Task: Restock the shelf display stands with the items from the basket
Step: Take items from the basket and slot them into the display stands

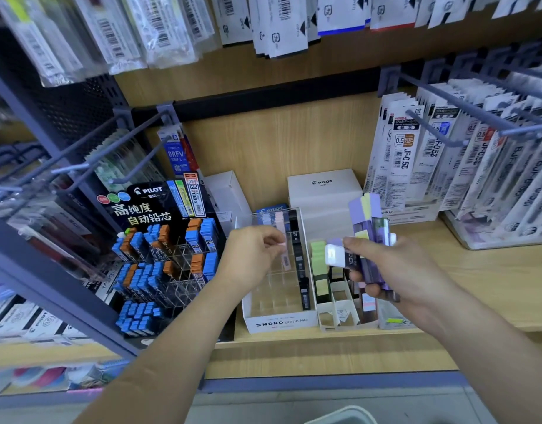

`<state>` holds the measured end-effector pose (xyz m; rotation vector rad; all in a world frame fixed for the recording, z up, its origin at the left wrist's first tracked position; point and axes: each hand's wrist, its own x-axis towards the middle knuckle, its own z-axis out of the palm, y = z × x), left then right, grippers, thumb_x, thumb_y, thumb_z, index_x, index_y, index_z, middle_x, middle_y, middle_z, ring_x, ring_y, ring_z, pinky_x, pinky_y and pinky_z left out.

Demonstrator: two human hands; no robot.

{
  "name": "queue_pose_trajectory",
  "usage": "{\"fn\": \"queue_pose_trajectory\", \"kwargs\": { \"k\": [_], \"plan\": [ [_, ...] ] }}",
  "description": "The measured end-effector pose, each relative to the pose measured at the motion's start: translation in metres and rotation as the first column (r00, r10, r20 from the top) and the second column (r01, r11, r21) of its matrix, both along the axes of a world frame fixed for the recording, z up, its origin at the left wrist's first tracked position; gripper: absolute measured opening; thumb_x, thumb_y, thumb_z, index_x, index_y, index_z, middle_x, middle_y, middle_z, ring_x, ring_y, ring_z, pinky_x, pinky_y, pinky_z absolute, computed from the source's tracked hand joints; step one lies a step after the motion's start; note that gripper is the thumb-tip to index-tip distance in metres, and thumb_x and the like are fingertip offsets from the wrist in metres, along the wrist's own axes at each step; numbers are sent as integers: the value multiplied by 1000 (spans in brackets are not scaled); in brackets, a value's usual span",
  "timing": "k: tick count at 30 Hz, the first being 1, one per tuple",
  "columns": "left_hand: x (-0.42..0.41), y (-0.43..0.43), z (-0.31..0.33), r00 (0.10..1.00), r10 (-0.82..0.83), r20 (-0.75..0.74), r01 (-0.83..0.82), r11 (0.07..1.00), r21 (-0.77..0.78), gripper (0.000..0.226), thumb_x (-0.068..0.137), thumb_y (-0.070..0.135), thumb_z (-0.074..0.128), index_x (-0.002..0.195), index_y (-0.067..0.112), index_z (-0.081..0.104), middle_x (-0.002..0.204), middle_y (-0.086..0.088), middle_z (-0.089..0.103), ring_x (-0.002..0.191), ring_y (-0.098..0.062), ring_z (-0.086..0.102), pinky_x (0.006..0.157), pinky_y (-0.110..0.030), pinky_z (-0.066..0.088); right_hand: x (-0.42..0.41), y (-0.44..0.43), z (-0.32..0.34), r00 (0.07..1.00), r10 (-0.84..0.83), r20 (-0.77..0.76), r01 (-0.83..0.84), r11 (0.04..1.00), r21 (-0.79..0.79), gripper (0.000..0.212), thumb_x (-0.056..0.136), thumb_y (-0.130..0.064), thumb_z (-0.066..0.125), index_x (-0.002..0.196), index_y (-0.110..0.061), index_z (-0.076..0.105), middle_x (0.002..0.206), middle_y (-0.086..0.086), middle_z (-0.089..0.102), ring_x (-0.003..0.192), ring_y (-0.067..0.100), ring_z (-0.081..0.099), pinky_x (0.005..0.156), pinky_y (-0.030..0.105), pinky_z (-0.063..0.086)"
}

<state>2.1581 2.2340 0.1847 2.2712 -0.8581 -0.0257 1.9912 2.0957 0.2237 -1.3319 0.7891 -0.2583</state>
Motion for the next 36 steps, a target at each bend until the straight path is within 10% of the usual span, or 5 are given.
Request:
{"fn": "queue_pose_trajectory", "kwargs": {
  "k": [12,17,20,30,36],
  "plan": [
    [-1,-1,-17,914,-112,390,66,989,131,9,83,13,68,88,9,74,85,-6,69,77,-24,65,69,-40,56,-4,0,-1,997,77,-11,-77,997,13,23,85,-24,72,102,-8,69,69,4,68,52,11,60,43,23,43],
    [-14,-3,24,996,-5,-91,0,999,-52,10,89,20,64,87,15,73,73,6,69,68,-10,66,76,-32,57,-3,1,-2,999,47,16,-47,999,19,14,86,-18,71,96,-9,70,70,5,73,58,11,66,45,22,43],
    [-31,-2,59,736,-228,-637,163,973,-161,25,89,30,62,105,10,67,86,-10,72,73,-22,70,77,-33,59,0,3,-5,999,12,48,-13,1000,13,14,85,-16,73,95,-8,70,73,9,73,61,15,66,45,22,41],
    [-36,0,63,846,-203,-493,29,940,-339,9,85,7,67,91,12,72,68,-8,67,56,-11,62,56,-18,50,-9,-16,5,997,48,65,-48,999,-10,22,87,-32,69,88,-11,60,61,4,58,45,11,43,34,16,25],
    [-38,-4,59,849,-261,-460,142,950,-278,24,84,-1,67,96,19,72,86,-5,71,70,-14,66,70,-19,55,-32,-52,8,999,-31,-16,31,999,34,19,86,-32,69,89,-16,59,63,4,47,46,12,36,35,17,22]
  ]
}}
